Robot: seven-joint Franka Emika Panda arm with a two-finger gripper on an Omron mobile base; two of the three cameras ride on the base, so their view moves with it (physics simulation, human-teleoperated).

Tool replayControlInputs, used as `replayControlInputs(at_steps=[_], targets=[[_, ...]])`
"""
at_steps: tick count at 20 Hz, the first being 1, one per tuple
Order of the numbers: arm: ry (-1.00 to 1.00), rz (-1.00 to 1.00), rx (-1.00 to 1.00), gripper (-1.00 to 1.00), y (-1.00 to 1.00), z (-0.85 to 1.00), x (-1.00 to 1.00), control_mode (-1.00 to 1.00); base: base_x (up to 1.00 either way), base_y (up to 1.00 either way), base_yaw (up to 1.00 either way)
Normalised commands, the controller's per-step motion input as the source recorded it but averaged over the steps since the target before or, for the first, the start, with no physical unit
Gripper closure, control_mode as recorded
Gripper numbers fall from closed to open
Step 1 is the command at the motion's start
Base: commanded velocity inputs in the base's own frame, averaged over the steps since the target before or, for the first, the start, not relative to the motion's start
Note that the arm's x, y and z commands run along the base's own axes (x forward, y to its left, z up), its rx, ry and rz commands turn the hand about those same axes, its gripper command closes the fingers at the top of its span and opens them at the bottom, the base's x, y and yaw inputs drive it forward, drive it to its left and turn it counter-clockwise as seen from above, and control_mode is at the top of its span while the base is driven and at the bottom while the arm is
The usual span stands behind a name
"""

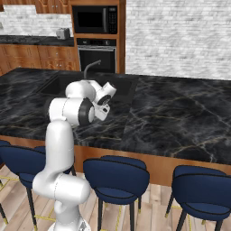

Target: Place the cup inside the bowl on the dining table and move the bowl to any counter.

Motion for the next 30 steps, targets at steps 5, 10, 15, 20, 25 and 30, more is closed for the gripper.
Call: replayControlInputs(at_steps=[5, 10, 15, 20, 25, 30], targets=[[0.00, 0.05, 0.00, -1.00, 0.04, -0.14, -0.01, -1.00, 0.00, 0.00, 0.00], [0.00, 0.02, 0.00, -1.00, 0.05, -0.09, 0.00, -1.00, 0.00, 0.00, 0.00], [0.00, 0.02, 0.00, -1.00, 0.02, -0.03, 0.00, -1.00, 0.00, 0.00, 0.00], [0.00, 0.00, 0.00, -1.00, 0.00, 0.00, 0.00, -1.00, 0.00, 0.00, 0.00], [0.02, 0.00, 0.00, 1.00, 0.02, 0.00, 0.00, -1.00, 0.00, 0.00, 0.00], [0.03, 0.00, 0.00, 1.00, 0.00, 0.00, 0.00, -1.00, 0.00, 0.00, 0.00]])
